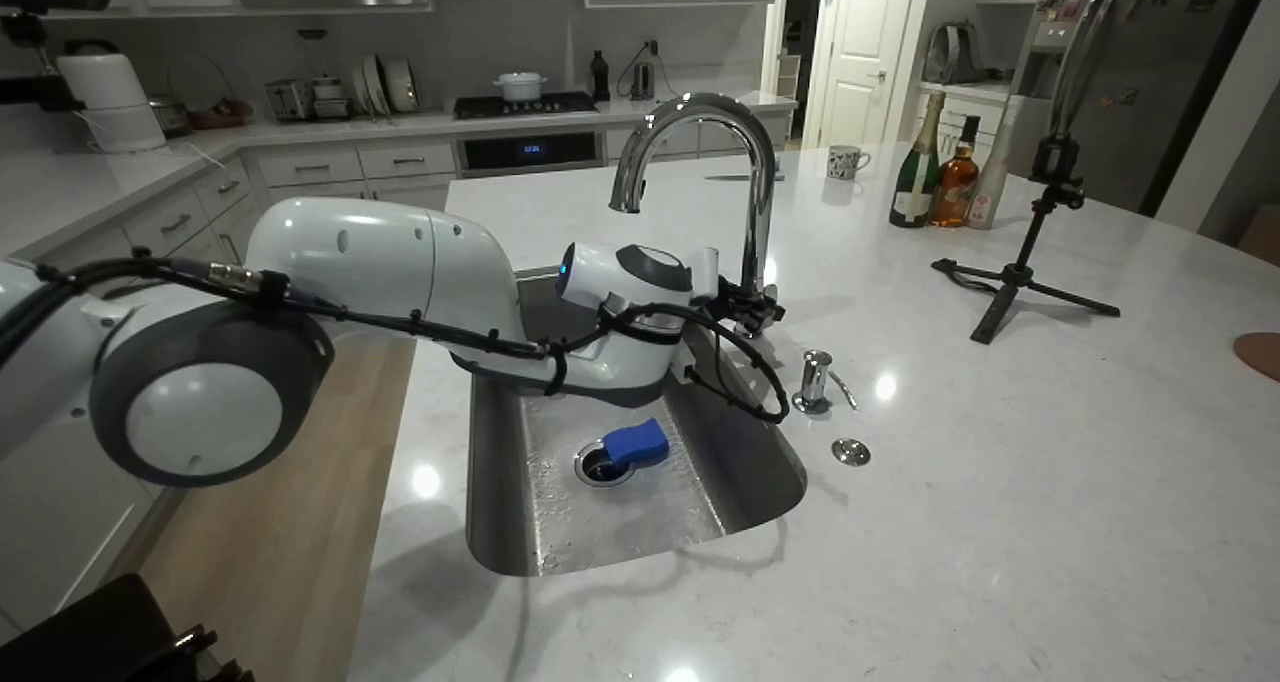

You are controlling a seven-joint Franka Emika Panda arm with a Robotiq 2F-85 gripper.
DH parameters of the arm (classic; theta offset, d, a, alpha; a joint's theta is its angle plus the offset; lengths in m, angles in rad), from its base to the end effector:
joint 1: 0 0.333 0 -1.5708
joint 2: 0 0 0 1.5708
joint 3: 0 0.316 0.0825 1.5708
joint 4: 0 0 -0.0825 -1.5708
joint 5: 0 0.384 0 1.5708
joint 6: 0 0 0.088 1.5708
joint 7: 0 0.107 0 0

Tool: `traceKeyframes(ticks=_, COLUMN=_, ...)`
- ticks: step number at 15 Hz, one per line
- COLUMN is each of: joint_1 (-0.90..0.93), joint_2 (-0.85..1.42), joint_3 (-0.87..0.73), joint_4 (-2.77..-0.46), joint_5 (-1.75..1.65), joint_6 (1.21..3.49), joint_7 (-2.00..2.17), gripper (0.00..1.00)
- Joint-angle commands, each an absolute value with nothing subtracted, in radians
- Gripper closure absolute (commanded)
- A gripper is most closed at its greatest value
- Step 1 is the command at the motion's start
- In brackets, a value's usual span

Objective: Close the tap

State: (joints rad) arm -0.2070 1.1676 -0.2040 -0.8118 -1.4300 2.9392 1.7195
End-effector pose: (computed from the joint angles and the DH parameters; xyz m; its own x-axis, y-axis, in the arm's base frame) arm 0.8053 -0.1851 0.2593 0.3011 -0.2048 0.9314 -0.5528 -0.8333 -0.0046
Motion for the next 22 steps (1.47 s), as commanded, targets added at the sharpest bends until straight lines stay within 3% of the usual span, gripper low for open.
traceKeyframes(ticks=1, joint_1=-0.221, joint_2=1.014, joint_3=-0.120, joint_4=-1.011, joint_5=-1.352, joint_6=2.936, joint_7=1.539, gripper=1.00)
traceKeyframes(ticks=7, joint_1=-0.292, joint_2=0.859, joint_3=0.056, joint_4=-1.199, joint_5=-1.115, joint_6=2.699, joint_7=1.160, gripper=1.00)
traceKeyframes(ticks=13, joint_1=-0.168, joint_2=0.806, joint_3=-0.099, joint_4=-1.155, joint_5=-0.669, joint_6=2.401, joint_7=0.839, gripper=1.00)
traceKeyframes(ticks=15, joint_1=-0.130, joint_2=0.798, joint_3=-0.146, joint_4=-1.137, joint_5=-0.582, joint_6=2.319, joint_7=0.784, gripper=0.73)
traceKeyframes(ticks=22, joint_1=-0.041, joint_2=0.780, joint_3=-0.247, joint_4=-1.107, joint_5=-0.438, joint_6=2.148, joint_7=0.701, gripper=0.22)
